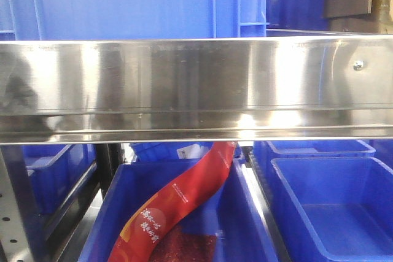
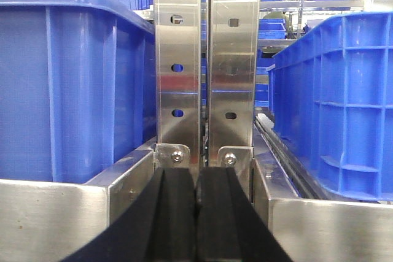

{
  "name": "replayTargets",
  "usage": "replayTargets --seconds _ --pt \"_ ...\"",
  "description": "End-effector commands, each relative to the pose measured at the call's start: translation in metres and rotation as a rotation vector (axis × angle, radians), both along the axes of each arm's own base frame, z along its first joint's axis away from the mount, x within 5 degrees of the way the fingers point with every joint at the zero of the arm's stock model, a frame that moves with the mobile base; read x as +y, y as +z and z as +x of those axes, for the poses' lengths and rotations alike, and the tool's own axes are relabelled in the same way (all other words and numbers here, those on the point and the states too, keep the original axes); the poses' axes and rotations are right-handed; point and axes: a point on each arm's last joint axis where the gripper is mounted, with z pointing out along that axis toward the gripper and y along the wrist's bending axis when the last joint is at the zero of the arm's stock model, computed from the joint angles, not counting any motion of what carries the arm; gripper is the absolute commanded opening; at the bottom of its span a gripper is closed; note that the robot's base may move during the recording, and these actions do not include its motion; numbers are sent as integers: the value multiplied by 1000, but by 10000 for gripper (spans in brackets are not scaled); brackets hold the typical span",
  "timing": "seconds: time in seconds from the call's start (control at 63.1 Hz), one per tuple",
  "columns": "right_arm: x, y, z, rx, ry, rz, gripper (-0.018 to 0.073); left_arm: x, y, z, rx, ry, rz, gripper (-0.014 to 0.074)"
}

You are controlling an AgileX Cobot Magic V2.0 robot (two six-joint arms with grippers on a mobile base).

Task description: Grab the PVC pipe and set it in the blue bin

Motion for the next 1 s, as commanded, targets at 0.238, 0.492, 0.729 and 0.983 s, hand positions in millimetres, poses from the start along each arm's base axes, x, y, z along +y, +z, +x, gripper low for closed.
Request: replayTargets --seconds 0.238,0.492,0.729,0.983 --pt "-5 -19 -2 -35 -102 63 -165 0 2 -1 -17 -2 -1 -111" --pt "-6 -25 -1 -28 -112 64 -165 0 2 -1 -17 -2 -1 -111" --pt "-7 -46 4 -131 -104 92 -165 0 2 -1 -17 -2 -1 -111" --pt "-7 -50 5 -86 -106 98 -165 0 2 -1 -17 -2 -1 -111"
